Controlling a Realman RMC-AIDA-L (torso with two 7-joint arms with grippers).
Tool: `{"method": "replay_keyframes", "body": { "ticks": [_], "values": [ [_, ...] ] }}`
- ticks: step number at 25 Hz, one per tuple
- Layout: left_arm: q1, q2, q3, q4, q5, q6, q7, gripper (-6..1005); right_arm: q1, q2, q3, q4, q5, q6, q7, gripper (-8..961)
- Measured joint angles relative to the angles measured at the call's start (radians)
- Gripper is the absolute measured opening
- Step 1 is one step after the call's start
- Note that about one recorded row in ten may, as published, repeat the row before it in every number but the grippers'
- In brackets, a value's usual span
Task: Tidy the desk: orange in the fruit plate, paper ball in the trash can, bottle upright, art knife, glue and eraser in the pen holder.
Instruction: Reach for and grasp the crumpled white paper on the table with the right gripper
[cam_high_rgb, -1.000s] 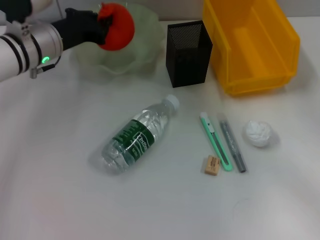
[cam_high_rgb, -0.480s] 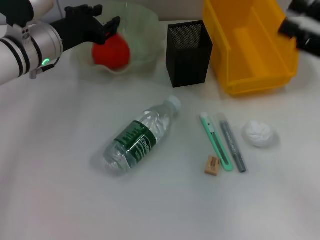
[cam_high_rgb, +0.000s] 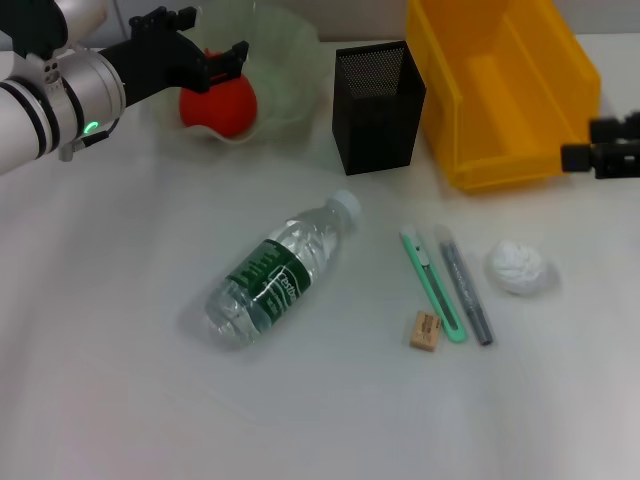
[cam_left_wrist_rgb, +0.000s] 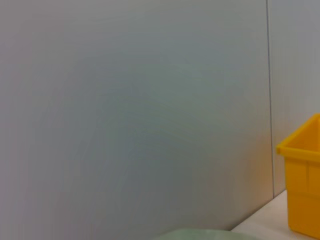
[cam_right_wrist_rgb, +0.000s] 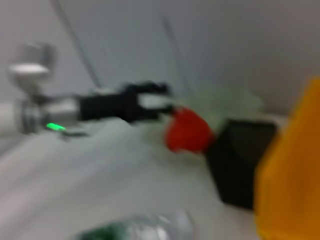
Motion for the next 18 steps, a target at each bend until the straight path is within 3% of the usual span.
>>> {"method": "replay_keyframes", "body": {
  "ticks": [7, 9, 18],
  "values": [
    [-0.004, 0.000, 0.000, 0.005, -0.001, 0.003, 0.000, 813, 0.050, -0.003, -0.133, 0.037, -0.271, 0.069, 0.185, 752],
    [-0.005, 0.000, 0.000, 0.008, -0.001, 0.004, 0.000, 813, 0.064, -0.005, -0.204, 0.086, -0.303, 0.144, 0.221, 751],
    [0.009, 0.000, -0.007, 0.010, -0.002, 0.003, 0.002, 812, 0.145, -0.007, -0.250, 0.231, -0.391, 0.221, 0.256, 749]
  ]
}}
